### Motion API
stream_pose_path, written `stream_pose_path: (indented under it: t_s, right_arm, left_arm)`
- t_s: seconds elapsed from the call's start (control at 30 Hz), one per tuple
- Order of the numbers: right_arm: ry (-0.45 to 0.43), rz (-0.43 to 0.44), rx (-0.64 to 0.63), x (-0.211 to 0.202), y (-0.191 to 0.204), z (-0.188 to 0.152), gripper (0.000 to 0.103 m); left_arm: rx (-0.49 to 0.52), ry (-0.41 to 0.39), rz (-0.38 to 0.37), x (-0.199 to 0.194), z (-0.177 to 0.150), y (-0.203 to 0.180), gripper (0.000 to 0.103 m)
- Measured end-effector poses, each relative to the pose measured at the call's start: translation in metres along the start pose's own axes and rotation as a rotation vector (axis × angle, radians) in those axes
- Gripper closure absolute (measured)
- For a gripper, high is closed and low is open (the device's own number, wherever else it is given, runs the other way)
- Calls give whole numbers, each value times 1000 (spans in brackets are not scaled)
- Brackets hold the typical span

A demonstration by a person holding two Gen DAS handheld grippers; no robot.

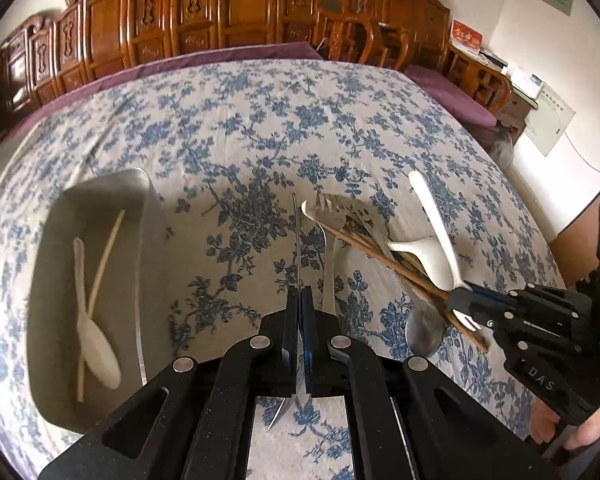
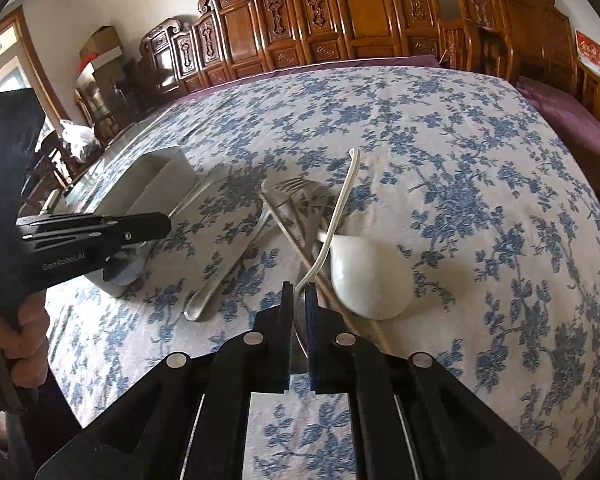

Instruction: Organize utensils

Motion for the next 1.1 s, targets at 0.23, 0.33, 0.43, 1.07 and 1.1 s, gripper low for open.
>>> stream_pose_path:
  t_s: [0.23, 0.33, 0.43, 1.07, 1.1]
  right_arm:
    - [18, 19, -8, 4, 12, -4, 96]
    - [32, 37, -10, 6, 18, -7, 96]
    - [47, 37, -15, 8, 23, -10, 96]
    - [89, 50, -118, 16, 92, -11, 96]
    - [89, 57, -123, 17, 97, -10, 96]
  left_arm:
    - [-4, -21, 16, -15, -1, 17, 102]
    - [-10, -25, 15, -20, -3, 27, 102]
    - [-17, -29, 20, -26, -6, 38, 102]
    - [-112, -5, 97, -25, -15, 131, 102]
    - [-116, 3, 98, -21, -16, 134, 102]
Point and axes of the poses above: each gripper's, at about its wrist camera, not at the fingertips, and x roughly the way its jaws point, y to its left, z to its top, the point moved 5 cm from there along x, roughly the way its jaws point, and after that the axes turned 6 degrees about z, right-handed, at the moved point
